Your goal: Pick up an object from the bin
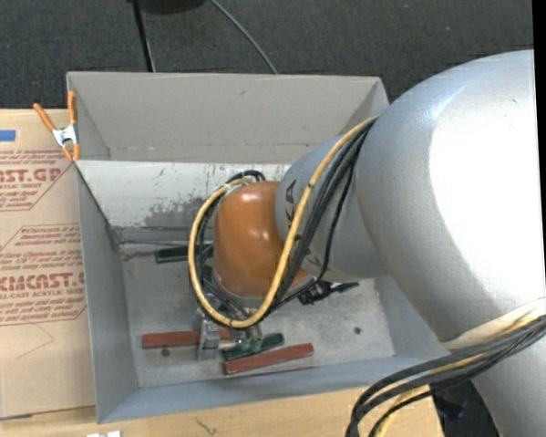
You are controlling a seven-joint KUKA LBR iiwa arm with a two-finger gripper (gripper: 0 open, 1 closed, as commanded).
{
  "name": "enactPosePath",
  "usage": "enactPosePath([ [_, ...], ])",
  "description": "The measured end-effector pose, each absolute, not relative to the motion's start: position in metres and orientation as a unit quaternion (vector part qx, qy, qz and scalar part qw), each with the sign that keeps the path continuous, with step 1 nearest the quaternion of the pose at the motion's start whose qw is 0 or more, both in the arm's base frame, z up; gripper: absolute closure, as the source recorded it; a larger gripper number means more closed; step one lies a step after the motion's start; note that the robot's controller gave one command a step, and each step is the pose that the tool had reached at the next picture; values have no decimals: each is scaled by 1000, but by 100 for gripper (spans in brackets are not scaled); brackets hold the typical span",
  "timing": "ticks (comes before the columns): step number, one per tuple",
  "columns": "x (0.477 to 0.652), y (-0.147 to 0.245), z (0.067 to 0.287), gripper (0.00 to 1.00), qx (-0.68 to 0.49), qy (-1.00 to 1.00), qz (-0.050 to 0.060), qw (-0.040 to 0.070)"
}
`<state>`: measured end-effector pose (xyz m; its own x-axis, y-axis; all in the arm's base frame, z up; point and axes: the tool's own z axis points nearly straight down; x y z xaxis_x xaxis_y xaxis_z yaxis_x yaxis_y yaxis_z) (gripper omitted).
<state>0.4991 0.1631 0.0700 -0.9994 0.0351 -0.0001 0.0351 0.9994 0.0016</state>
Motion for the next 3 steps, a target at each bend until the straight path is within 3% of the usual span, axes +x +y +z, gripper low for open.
enactPosePath([
  [3, 497, 163, 79, 100, 18, 1000, 0, -3],
])
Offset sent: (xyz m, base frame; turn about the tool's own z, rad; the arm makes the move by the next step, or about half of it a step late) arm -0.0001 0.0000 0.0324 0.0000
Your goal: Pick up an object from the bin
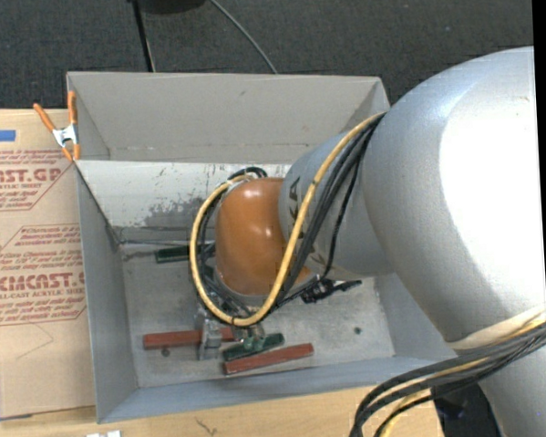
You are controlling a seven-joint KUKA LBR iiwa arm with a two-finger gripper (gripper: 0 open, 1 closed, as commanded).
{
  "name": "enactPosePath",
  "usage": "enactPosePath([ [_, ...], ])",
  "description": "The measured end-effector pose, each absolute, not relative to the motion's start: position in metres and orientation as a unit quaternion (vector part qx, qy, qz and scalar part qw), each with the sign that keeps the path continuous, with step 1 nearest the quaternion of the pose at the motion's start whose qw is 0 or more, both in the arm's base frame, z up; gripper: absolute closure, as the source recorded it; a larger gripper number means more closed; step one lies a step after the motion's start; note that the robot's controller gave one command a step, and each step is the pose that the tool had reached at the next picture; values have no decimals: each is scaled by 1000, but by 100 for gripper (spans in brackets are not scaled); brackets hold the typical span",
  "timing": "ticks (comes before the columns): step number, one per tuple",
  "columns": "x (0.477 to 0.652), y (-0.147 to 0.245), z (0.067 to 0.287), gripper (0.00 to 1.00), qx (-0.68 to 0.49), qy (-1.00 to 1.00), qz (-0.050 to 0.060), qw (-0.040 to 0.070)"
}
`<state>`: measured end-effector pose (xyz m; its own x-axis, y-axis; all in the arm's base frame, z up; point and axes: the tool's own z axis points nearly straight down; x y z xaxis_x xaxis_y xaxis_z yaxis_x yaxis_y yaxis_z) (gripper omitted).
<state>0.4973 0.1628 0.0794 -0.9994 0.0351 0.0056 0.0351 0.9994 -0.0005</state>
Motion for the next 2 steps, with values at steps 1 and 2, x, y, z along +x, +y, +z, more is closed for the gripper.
enactPosePath([
  [1, 497, 163, 94, 100, -18, -1000, 1, 4],
  [2, 497, 163, 118, 100, -18, -1000, 0, 4],
])
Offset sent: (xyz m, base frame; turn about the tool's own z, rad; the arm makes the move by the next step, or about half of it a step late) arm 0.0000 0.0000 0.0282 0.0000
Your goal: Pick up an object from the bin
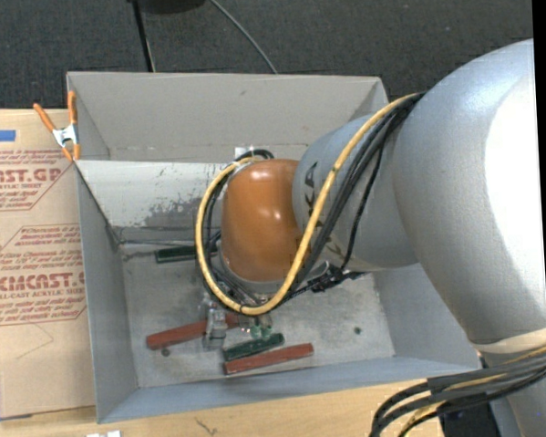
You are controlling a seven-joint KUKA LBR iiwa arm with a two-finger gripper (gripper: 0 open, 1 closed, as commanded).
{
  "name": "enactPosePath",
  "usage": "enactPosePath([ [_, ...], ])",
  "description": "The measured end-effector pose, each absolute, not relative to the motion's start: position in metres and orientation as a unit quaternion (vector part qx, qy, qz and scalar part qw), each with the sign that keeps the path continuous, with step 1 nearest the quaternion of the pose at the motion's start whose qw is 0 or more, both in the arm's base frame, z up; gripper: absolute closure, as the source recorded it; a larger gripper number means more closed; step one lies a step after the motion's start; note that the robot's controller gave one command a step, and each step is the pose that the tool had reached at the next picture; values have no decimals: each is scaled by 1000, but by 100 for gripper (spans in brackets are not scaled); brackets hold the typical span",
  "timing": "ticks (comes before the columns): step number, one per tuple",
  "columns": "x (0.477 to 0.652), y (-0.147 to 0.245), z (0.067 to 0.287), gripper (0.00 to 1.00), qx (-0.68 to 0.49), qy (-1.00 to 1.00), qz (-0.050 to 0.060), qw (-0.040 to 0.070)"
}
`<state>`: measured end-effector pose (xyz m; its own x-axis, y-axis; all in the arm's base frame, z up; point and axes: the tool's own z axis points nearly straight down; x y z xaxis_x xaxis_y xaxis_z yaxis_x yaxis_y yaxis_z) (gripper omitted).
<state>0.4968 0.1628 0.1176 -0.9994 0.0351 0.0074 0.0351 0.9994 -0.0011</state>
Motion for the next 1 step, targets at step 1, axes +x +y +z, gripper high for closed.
enactPosePath([
  [1, 498, 163, 136, 100, -18, -1000, -1, 0],
])
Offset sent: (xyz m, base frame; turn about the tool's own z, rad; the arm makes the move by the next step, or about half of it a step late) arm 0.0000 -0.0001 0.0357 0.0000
